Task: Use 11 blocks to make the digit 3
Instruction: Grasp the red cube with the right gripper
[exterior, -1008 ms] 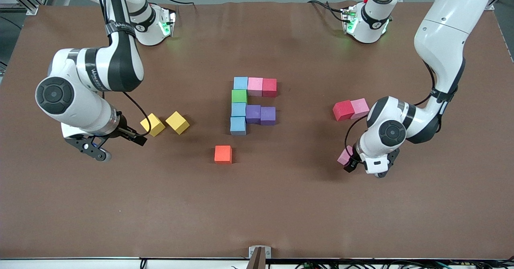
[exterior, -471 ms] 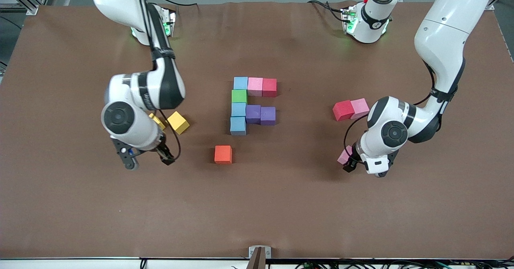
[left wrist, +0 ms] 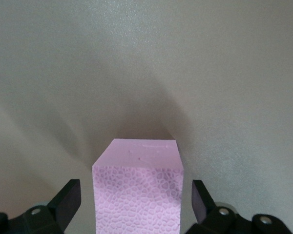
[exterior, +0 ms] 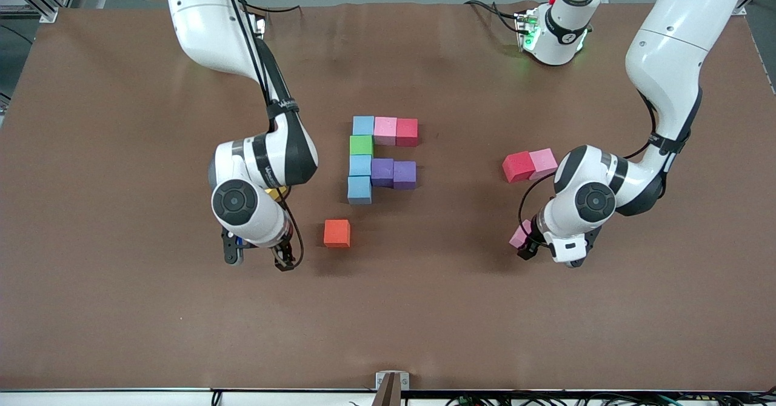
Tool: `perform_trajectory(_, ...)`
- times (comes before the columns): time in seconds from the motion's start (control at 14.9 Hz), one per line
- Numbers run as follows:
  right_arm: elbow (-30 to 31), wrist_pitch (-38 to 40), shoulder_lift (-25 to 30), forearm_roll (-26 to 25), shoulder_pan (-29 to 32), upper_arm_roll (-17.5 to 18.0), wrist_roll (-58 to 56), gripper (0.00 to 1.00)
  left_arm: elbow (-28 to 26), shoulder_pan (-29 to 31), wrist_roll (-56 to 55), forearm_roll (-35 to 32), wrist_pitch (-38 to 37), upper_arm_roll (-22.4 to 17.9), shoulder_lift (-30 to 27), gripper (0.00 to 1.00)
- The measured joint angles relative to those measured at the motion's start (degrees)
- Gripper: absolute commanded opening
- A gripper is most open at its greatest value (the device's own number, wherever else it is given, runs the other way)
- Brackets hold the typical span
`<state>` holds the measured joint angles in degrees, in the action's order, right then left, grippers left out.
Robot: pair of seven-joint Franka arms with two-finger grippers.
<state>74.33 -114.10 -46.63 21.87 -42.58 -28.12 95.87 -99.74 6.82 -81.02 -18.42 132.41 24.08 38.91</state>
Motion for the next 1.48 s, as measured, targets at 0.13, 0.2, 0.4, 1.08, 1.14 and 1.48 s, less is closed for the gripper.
perform_trajectory(0.13,-2.51,-0.02,-2.28,0.07,0.72,0.54,3.94,1.00,-0.01,-0.01,0.00,0.00,0.00,0.00,0.00,1.00)
perform_trajectory(0.2,-3.64,-0.02,-3.40,0.08,0.76,0.65,5.43,1.00,-0.01,-0.01,0.00,0.00,0.00,0.00,0.00,1.00)
perform_trajectory(0.4,-5.71,-0.02,-5.91,0.21,0.58,1.28,8.48,1.00,-0.01,-0.01,0.00,0.00,0.00,0.00,0.00,0.86)
perform_trajectory(1.08,-6.13,-0.68,-7.03,0.25,-3.04,3.40,11.56,1.00,0.45,0.05,-0.07,0.00,0.00,-0.01,0.01,0.32)
perform_trajectory(1.14,-5.97,-0.82,-7.07,0.25,-3.23,3.40,11.56,1.00,0.72,0.08,-0.10,0.00,0.00,-0.03,0.01,0.32)
perform_trajectory(1.48,-5.13,-1.10,-7.42,0.25,-4.07,3.40,11.56,1.00,3.24,0.39,-0.17,0.07,-0.10,-0.05,0.00,0.32)
